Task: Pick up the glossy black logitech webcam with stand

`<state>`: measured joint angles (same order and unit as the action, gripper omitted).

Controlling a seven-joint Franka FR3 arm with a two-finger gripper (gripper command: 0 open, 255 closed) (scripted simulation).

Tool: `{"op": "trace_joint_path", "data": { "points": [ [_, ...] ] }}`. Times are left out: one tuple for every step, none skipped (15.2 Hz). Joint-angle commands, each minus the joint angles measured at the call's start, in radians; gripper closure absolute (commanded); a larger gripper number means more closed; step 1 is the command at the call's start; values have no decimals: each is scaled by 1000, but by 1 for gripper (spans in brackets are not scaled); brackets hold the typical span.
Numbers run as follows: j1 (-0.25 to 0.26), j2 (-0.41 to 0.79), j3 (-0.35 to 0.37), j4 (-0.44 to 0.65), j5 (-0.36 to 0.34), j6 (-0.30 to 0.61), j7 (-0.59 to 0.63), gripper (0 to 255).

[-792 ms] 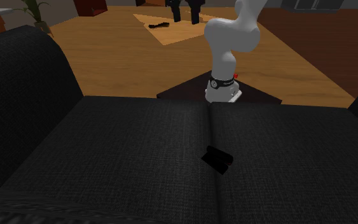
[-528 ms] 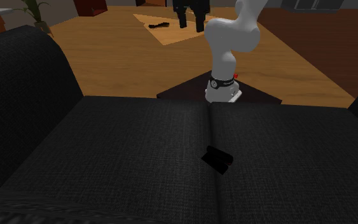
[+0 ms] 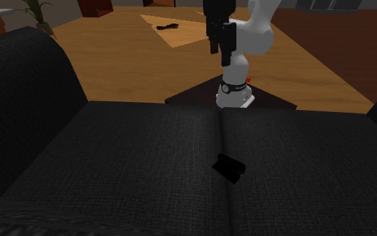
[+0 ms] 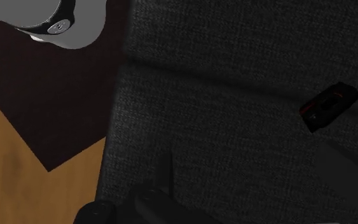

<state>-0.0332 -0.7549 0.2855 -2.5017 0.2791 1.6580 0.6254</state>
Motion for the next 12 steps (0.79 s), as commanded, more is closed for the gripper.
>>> {"op": "trace_joint_path", "data": {
  "points": [
    [-7, 42, 74, 5, 40, 40, 122, 0],
    [-14, 65, 107, 7, 54, 61, 175, 0],
    [-22, 92, 140, 11, 67, 84, 228, 0],
    [-30, 121, 172, 17, 78, 107, 281, 0],
    [-40, 152, 205, 25, 86, 130, 334, 0],
    [-51, 185, 238, 34, 93, 154, 388, 0],
    [-65, 220, 271, 45, 97, 178, 442, 0],
    [-78, 258, 304, 57, 98, 203, 497, 0],
    [-93, 298, 336, 71, 96, 228, 553, 0],
    [-109, 341, 368, 86, 90, 253, 611, 0],
    [-125, 386, 400, 102, 79, 278, 670, 0],
    [-142, 434, 431, 119, 64, 304, 731, 0]
  ]
}}
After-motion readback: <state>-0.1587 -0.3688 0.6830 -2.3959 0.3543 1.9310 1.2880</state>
